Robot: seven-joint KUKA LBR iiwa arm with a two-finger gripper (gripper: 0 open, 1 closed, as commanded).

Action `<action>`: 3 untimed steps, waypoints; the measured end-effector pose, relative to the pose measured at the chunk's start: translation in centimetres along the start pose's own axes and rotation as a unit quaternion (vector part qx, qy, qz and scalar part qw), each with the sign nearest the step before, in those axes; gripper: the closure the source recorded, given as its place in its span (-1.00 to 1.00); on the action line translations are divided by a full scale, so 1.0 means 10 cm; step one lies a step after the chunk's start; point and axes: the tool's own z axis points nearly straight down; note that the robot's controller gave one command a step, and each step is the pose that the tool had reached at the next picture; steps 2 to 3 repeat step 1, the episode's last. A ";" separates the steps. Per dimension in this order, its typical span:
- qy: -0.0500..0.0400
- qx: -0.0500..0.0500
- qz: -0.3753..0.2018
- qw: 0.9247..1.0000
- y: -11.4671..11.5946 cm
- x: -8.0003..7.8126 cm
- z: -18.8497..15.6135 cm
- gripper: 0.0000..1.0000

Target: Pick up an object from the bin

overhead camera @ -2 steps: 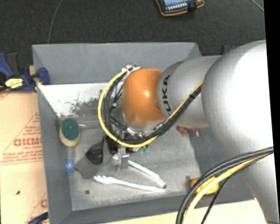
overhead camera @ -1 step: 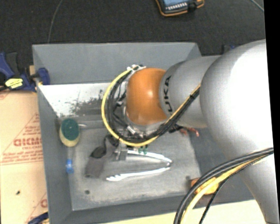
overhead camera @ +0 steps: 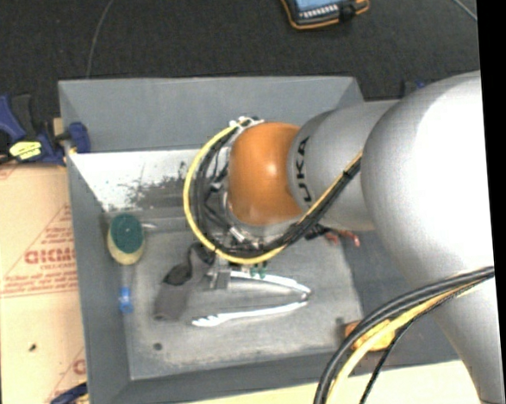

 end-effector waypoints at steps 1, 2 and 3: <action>0.004 0.001 0.000 1.000 -0.01 0.02 -0.23 1.00; 0.004 0.001 0.000 1.000 -0.01 0.02 -0.23 1.00; 0.004 0.001 0.000 1.000 -0.01 0.02 -0.23 1.00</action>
Offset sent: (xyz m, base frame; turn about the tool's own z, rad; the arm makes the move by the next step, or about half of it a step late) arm -0.0027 -0.0004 0.0491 0.0001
